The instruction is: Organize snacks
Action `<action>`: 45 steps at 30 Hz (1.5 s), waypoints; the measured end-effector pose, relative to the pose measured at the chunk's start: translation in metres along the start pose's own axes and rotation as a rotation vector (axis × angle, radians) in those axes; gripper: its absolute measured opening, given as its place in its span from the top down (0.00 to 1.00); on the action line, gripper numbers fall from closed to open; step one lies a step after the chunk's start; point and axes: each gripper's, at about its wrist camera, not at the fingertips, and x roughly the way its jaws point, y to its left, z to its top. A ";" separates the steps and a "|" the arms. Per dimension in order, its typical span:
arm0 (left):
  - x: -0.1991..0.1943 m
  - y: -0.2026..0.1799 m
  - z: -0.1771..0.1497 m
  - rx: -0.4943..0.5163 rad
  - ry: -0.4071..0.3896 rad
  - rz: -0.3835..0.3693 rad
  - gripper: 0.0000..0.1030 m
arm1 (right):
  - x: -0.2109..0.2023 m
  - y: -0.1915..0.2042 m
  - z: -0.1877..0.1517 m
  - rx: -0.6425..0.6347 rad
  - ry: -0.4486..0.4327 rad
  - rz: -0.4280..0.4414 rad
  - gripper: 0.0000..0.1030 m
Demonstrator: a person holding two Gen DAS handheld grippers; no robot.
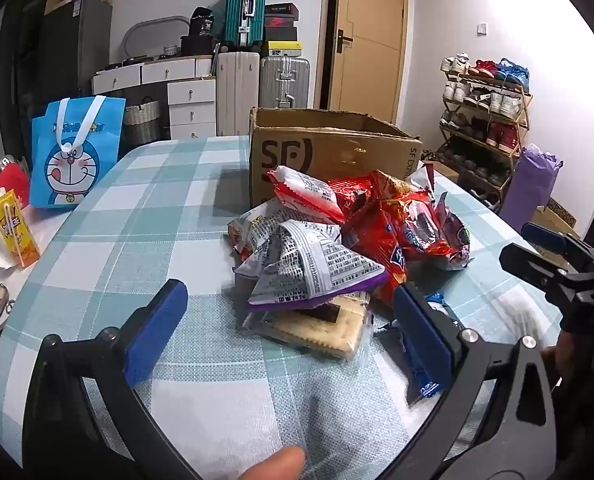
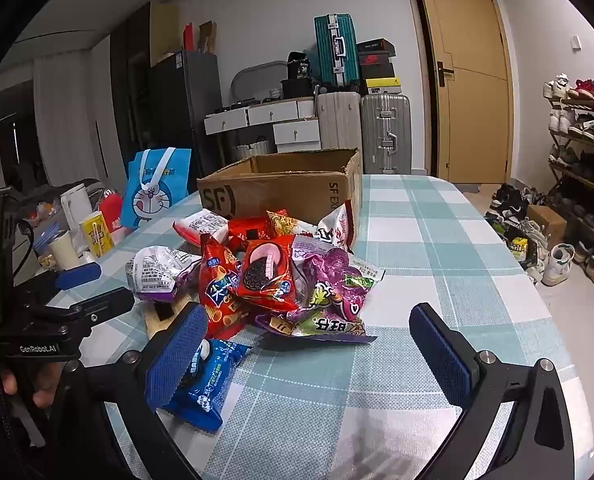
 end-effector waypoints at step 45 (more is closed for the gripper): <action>-0.003 0.001 -0.003 0.004 -0.022 0.014 0.01 | 0.000 0.001 -0.001 0.000 -0.011 0.005 0.00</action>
